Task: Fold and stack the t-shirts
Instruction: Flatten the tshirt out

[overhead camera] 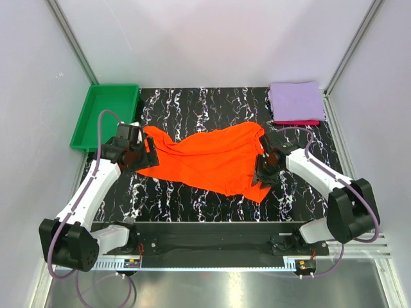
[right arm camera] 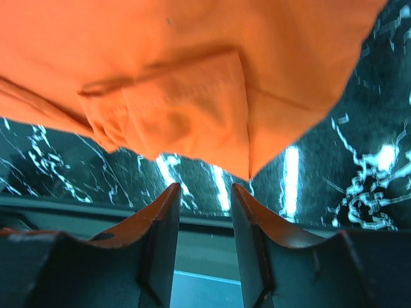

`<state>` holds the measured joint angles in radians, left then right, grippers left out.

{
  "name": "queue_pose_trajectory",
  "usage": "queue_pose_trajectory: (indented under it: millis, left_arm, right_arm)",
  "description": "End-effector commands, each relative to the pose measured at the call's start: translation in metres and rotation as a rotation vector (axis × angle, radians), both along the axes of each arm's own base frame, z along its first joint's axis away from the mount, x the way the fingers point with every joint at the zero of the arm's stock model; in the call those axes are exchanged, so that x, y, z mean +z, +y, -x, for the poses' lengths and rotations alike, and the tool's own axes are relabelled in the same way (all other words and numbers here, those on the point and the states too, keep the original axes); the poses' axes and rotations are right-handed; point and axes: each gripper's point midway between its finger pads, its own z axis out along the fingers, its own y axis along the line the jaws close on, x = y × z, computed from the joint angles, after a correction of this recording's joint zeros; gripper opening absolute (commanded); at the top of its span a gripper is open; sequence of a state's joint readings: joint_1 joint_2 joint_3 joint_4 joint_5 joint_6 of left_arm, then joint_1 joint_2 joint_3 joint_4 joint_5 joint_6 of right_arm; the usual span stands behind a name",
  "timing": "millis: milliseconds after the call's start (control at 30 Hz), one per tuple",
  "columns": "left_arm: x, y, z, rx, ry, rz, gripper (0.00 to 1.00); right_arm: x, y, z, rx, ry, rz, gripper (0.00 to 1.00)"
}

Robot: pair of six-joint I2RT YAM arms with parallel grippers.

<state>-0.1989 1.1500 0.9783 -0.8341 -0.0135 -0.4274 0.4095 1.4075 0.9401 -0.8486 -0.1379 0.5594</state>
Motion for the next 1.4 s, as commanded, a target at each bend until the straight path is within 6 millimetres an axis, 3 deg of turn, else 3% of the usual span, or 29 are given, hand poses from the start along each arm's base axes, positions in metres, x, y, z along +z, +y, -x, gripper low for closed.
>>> queue_pose_trajectory:
  millis: [0,267,433,467,533,600,700,767,900,933,1033,1067,1133,1367]
  left_arm:
    - [0.009,-0.012,-0.009,-0.022,-0.031,0.046,0.8]
    - [0.01,-0.013,-0.009,-0.022,-0.03,0.051,0.8]
    - [0.009,-0.012,-0.009,-0.02,-0.027,0.048,0.8]
    - [0.007,-0.012,-0.008,-0.02,-0.024,0.048,0.8]
    - [0.006,-0.012,-0.008,-0.018,-0.021,0.046,0.8]
    - [0.008,-0.011,-0.01,-0.015,-0.026,0.043,0.8]
    - [0.008,-0.01,-0.01,-0.015,-0.028,0.037,0.8]
    - [0.007,-0.009,-0.011,-0.01,-0.028,0.035,0.8]
    - [0.005,-0.01,-0.01,-0.006,-0.03,0.043,0.8]
    - [0.005,-0.01,-0.01,-0.005,-0.03,0.042,0.8]
    - [0.003,-0.009,-0.009,-0.004,-0.024,0.034,0.8]
    - [0.003,-0.009,-0.008,-0.005,-0.022,0.035,0.8]
    - [0.002,-0.009,-0.007,-0.003,-0.022,0.037,0.8]
    - [0.0,-0.011,-0.004,-0.006,-0.017,0.053,0.8]
  right_arm:
    - [-0.006,0.003,-0.03,-0.035,-0.083,0.004,0.45]
    - [-0.032,-0.013,-0.038,0.025,-0.068,0.115,0.52]
    - [-0.034,-0.007,-0.047,0.057,-0.083,0.102,0.48]
    - [-0.034,-0.005,-0.048,0.068,-0.084,0.089,0.45]
    - [-0.03,0.005,-0.047,0.084,-0.084,0.043,0.28]
    - [-0.017,0.01,-0.046,0.073,-0.103,0.023,0.02]
    - [0.007,0.023,-0.03,0.106,-0.123,-0.004,0.0]
    - [0.016,0.034,-0.007,0.149,-0.109,-0.037,0.0]
    - [0.011,0.068,0.046,0.288,-0.013,-0.146,0.01]
    - [0.004,0.07,0.058,0.312,0.008,-0.152,0.03]
    - [-0.004,0.067,0.074,0.298,0.036,-0.163,0.35]
    - [0.0,0.063,0.072,0.292,0.008,-0.152,0.54]
    - [0.003,0.053,0.063,0.273,-0.045,-0.09,0.66]
    - [0.012,0.066,0.044,0.278,-0.065,-0.09,0.69]
